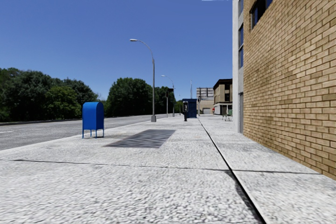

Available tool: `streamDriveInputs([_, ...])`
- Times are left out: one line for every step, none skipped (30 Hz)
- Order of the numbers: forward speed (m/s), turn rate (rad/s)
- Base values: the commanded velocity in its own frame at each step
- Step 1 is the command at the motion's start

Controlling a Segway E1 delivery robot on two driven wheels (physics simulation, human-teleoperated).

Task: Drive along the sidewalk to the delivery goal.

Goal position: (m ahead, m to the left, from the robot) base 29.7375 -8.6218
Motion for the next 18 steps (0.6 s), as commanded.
streamDriveInputs([2.0,-0.37])
streamDriveInputs([2.0,-0.38])
streamDriveInputs([2.0,-0.38])
streamDriveInputs([2.0,-0.38])
streamDriveInputs([2.0,-0.38])
streamDriveInputs([2.0,-0.38])
streamDriveInputs([2.0,-0.38])
streamDriveInputs([2.0,-0.38])
streamDriveInputs([2.0,-0.38])
streamDriveInputs([2.0,-0.38])
streamDriveInputs([2.0,-0.38])
streamDriveInputs([2.0,-0.38])
streamDriveInputs([2.0,-0.38])
streamDriveInputs([2.0,-0.38])
streamDriveInputs([2.0,-0.38])
streamDriveInputs([2.0,-0.38])
streamDriveInputs([2.0,-0.38])
streamDriveInputs([2.0,-0.38])
